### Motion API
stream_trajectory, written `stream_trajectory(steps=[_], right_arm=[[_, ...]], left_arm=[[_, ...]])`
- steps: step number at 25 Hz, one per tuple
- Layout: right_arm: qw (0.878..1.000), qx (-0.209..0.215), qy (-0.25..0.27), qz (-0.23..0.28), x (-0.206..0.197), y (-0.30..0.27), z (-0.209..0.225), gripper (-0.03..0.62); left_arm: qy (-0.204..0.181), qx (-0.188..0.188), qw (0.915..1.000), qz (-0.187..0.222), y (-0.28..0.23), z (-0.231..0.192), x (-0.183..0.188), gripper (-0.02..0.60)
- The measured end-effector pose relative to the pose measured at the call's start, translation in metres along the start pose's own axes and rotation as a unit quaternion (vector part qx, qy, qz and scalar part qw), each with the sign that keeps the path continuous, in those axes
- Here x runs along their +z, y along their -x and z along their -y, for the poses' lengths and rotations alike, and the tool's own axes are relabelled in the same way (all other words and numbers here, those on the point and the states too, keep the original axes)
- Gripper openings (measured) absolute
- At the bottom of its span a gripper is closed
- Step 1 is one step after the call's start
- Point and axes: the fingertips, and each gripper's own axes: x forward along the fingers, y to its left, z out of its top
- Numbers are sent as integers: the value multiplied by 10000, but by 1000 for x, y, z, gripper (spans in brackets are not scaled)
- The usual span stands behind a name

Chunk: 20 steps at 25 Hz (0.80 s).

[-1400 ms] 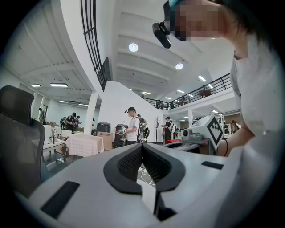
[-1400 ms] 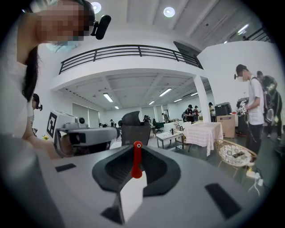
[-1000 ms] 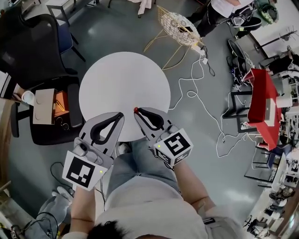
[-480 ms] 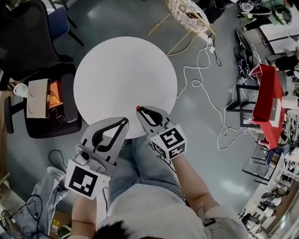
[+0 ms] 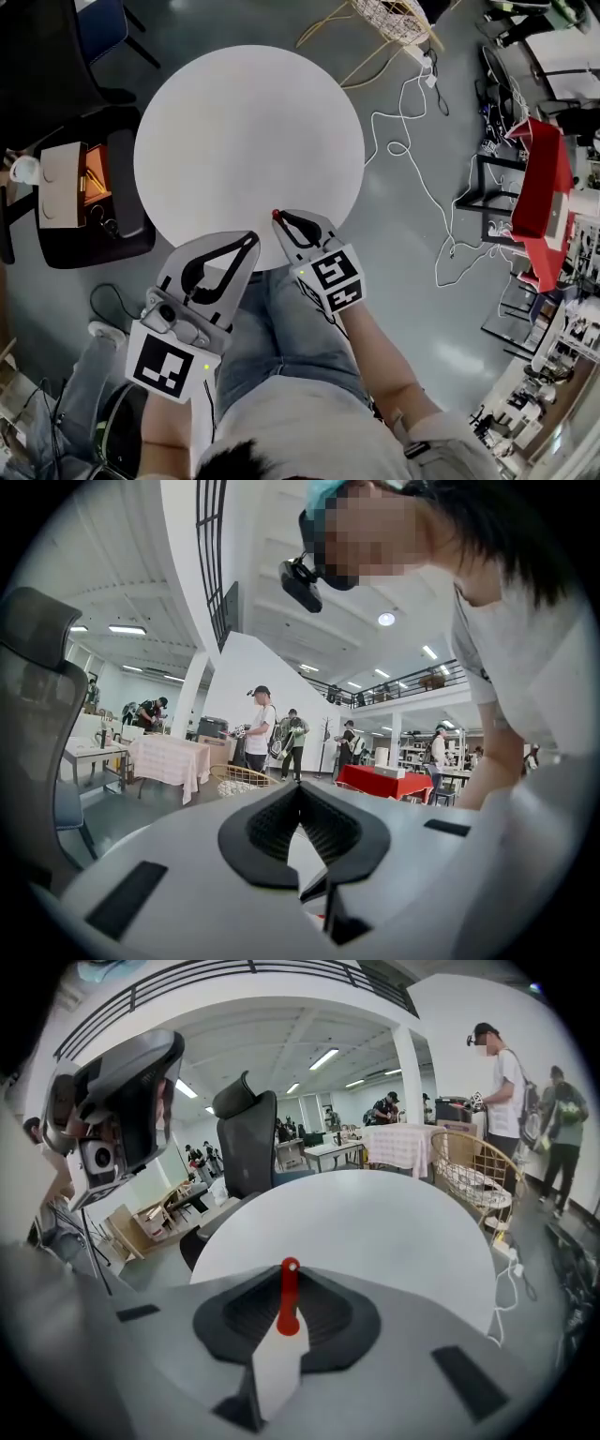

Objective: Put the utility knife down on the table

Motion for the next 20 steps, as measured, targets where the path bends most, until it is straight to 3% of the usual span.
stream_trajectory(steps=[10,20], right_arm=[[9969,-216,97,-748,-33,-22,5,61],[9937,-299,150,-1071,-43,-34,6,63]], left_arm=[[43,82,9999,-90,5,-6,-10,9],[78,170,9998,-109,9,-12,-14,9]])
